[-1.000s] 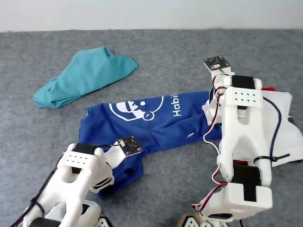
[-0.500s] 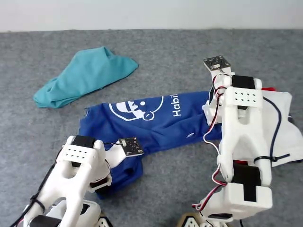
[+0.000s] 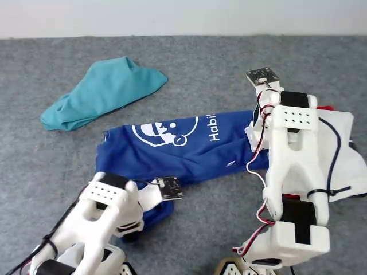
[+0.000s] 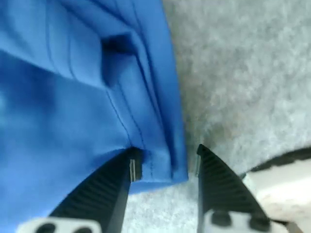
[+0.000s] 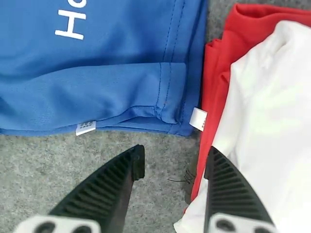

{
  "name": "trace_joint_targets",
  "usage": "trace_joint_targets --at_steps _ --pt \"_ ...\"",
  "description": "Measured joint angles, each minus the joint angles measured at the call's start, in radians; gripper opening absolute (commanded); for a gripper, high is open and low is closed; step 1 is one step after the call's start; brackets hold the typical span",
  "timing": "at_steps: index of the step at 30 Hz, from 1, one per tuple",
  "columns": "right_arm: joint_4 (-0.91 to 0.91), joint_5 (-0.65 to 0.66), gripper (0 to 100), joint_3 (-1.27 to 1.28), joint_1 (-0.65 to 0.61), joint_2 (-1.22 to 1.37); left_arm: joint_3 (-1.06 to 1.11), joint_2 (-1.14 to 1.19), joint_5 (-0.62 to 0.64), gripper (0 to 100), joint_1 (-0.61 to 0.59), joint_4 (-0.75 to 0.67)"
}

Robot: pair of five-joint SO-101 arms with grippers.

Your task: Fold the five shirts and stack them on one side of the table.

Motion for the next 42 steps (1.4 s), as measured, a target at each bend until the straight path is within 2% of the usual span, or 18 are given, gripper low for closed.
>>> trace_joint_targets --at_steps 4,14,21,24,31,42 --pt "0.0 0.0 21.3 0.0 0.0 0.0 0.032 -0.002 0.025 18 0.026 -0.054" --pt "0.0 0.0 21.3 0.0 0.0 0.0 0.061 -0.012 0.031 2 0.034 -0.089" --pt "0.0 0.0 21.3 0.0 0.0 0.0 0.061 -0.012 0.031 1 0.035 -0.086" --pt "0.0 0.0 21.3 0.0 0.0 0.0 0.043 -0.008 0.031 1 0.035 -0.048" --pt "0.0 0.0 21.3 0.0 0.0 0.0 -0.106 0.0 0.031 1 0.032 0.155" --pt "0.0 0.0 21.3 0.0 0.0 0.0 -0.123 0.0 0.031 1 0.028 0.18"
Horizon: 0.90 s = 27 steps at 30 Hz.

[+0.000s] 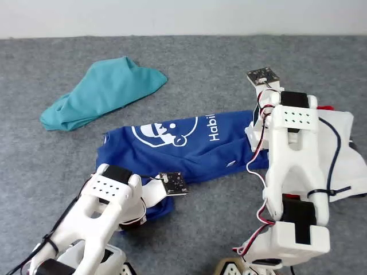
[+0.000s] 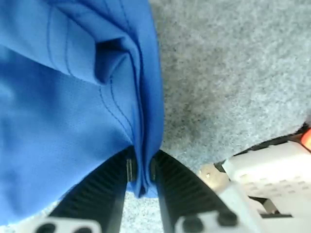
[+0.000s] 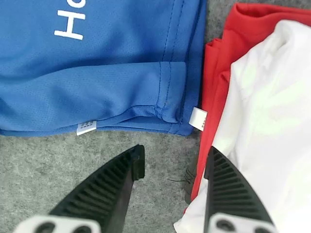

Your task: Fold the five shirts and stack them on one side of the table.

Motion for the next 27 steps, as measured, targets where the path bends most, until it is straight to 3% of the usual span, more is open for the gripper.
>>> trace_joint_targets --at_steps 11,16,21,27 --pt "-0.152 -0.003 21.4 0.115 0.0 0.069 -0.005 0.0 0.0 1 -0.008 0.0" --pt "-0.173 -0.017 21.4 0.118 0.0 0.107 -0.115 0.0 -0.026 1 -0.207 0.006" --pt "-0.173 -0.017 21.4 0.118 0.0 0.107 -0.222 0.0 -0.198 1 -0.43 0.118" --pt "-0.176 -0.023 21.3 0.152 0.0 0.107 -0.256 0.0 -0.265 1 -0.494 0.203"
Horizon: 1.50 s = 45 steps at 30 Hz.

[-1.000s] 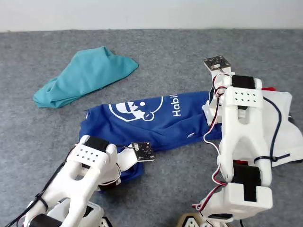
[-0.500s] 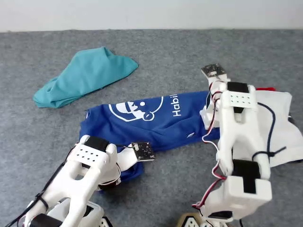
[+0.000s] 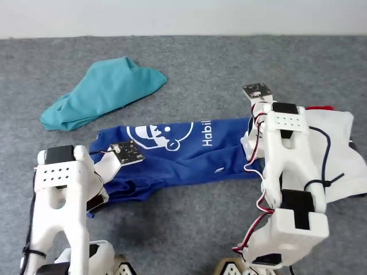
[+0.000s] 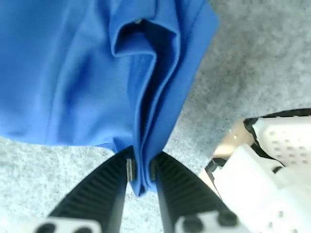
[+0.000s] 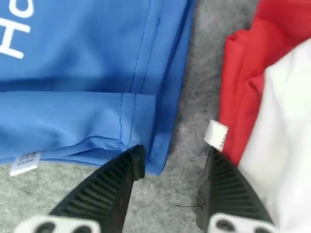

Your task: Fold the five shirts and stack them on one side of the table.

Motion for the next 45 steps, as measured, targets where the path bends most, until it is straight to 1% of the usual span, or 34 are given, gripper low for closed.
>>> trace_joint_targets --at_steps 8,14,17,21,24,27,35,40,45 --pt "0.0 0.0 21.3 0.037 -0.075 -0.002 0.0 0.0 0.0 1 0.0 0.006" --pt "0.0 -0.002 21.3 0.035 -0.072 -0.002 0.0 0.0 0.0 1 0.0 -0.029" --pt "0.014 0.0 21.3 0.034 -0.081 -0.014 0.0 0.0 0.0 1 0.0 -0.091" --pt "0.058 0.0 21.3 0.034 -0.098 -0.072 0.0 0.0 0.006 1 0.0 -0.226" --pt "0.104 0.029 21.3 0.034 -0.138 -0.147 0.0 0.002 0.069 2 0.0 -0.336" --pt "0.126 0.037 21.3 0.034 -0.17 -0.218 0.0 0.002 0.107 2 0.005 -0.417" --pt "0.172 0.043 21.3 0.034 -0.235 -0.308 0.0 0.002 0.12 2 0.104 -0.552" --pt "0.178 0.074 21.3 0.034 -0.276 -0.344 0.0 0.002 0.121 2 0.118 -0.617" --pt "0.201 0.08 21.3 0.034 -0.276 -0.396 0.015 0.002 0.121 2 0.121 -0.628"
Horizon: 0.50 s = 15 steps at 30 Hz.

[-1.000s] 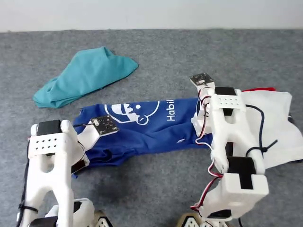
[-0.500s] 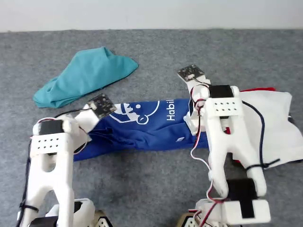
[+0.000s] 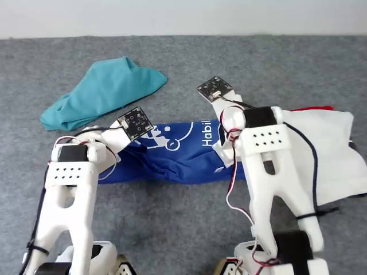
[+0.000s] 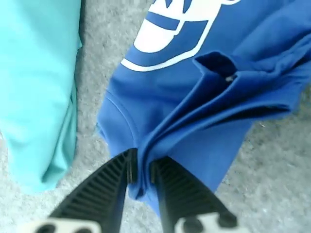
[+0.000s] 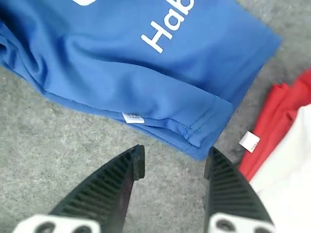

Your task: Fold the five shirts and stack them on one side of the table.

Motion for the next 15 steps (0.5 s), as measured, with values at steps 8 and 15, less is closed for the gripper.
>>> trace_joint_targets --at_steps 8,15 --pt "0.014 0.031 21.3 0.0 -0.002 -0.066 0.052 0.0 0.184 17 0.0 -0.129" --pt "0.014 0.035 21.3 0.0 0.0 -0.068 0.052 0.0 0.267 17 0.044 -0.143"
